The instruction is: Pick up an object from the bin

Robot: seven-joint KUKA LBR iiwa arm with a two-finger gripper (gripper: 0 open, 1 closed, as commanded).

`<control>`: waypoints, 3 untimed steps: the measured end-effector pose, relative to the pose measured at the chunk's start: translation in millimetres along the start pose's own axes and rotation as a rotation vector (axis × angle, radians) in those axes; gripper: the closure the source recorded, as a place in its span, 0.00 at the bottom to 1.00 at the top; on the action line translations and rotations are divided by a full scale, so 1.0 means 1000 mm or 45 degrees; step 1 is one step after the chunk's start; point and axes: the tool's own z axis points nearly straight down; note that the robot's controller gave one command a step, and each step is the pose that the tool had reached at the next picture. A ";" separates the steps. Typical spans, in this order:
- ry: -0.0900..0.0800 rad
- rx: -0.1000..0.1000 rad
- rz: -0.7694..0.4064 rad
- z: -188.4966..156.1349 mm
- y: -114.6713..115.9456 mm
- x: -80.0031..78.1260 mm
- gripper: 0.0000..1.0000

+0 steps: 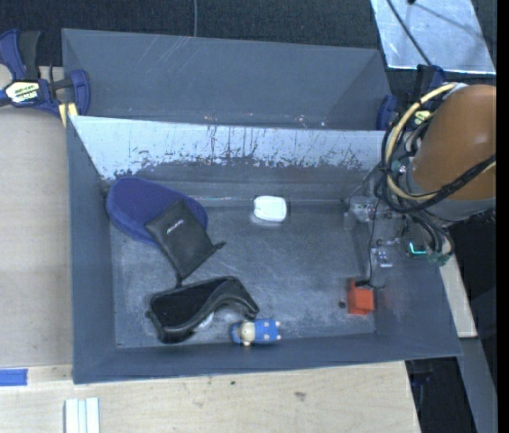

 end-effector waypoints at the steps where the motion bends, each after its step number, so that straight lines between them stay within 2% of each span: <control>1: -0.001 -0.001 -0.229 0.098 -0.054 0.011 0.00; 2: -0.006 0.001 -0.164 0.066 -0.050 0.034 0.00; 3: -0.013 0.004 -0.369 0.059 -0.053 0.036 0.00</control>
Offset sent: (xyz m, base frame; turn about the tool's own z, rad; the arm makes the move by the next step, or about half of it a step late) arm -0.0110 -0.0524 -0.0974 -0.1830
